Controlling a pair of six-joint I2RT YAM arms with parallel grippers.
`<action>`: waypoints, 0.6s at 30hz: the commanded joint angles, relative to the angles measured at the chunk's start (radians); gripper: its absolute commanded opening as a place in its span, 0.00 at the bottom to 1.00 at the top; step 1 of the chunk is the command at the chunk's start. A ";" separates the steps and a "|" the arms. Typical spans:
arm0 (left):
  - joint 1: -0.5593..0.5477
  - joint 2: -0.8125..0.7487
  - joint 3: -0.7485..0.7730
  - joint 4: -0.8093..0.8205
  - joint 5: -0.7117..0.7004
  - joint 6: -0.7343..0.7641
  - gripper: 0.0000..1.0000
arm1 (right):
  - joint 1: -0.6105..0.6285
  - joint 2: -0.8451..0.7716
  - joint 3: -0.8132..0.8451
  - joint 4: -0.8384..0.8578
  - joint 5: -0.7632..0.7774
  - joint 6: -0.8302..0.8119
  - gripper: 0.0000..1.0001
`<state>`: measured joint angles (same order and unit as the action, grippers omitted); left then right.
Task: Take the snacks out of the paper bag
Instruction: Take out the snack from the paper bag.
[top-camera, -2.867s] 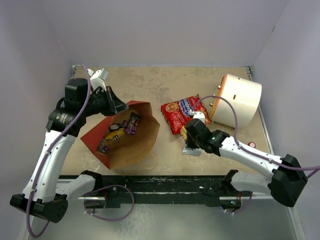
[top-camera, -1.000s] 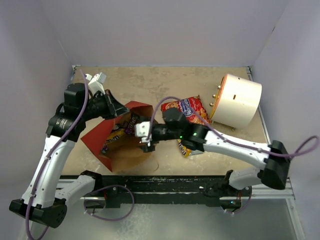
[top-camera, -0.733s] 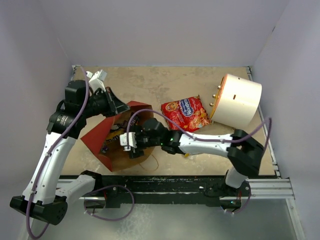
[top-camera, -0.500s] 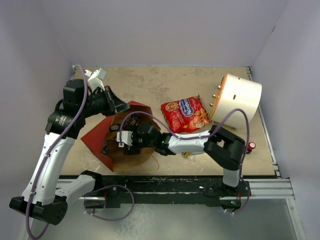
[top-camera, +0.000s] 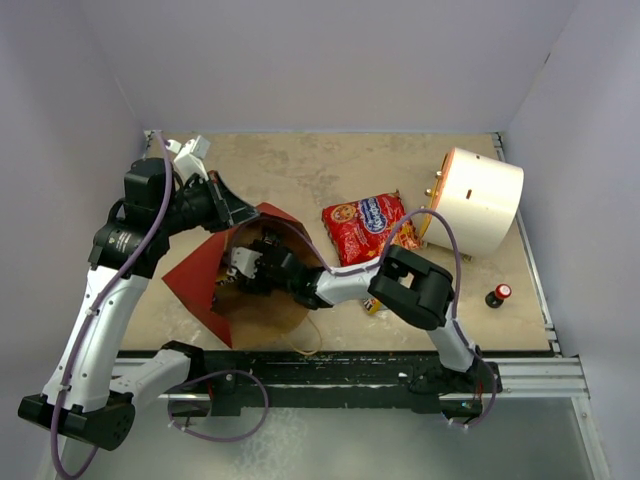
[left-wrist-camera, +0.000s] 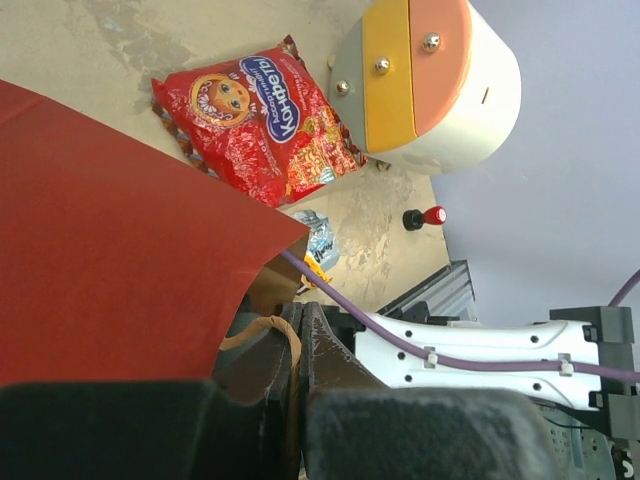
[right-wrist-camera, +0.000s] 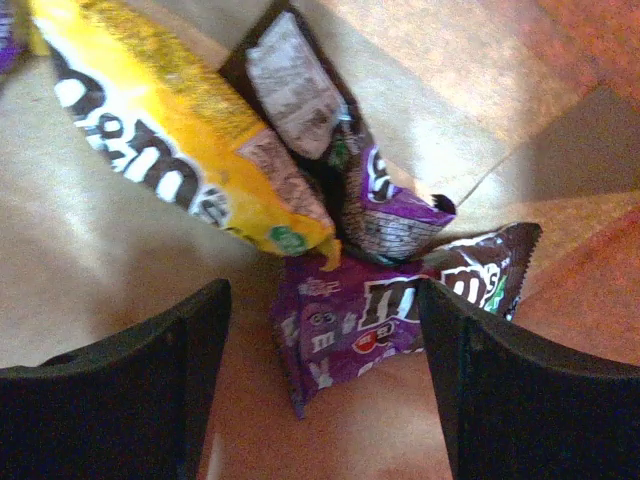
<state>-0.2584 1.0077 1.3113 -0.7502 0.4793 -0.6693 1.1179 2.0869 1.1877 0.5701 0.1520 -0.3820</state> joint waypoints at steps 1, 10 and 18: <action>-0.002 -0.011 0.035 0.021 0.011 -0.007 0.00 | -0.038 0.041 0.074 0.043 0.086 0.071 0.74; -0.002 0.024 0.089 -0.039 0.010 0.035 0.00 | -0.060 0.055 0.123 0.028 0.082 0.022 0.34; -0.002 0.018 0.091 -0.043 0.008 0.052 0.00 | -0.060 -0.053 0.096 -0.042 0.040 0.024 0.14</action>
<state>-0.2584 1.0355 1.3579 -0.8104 0.4793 -0.6434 1.0592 2.1567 1.2819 0.5491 0.2150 -0.3595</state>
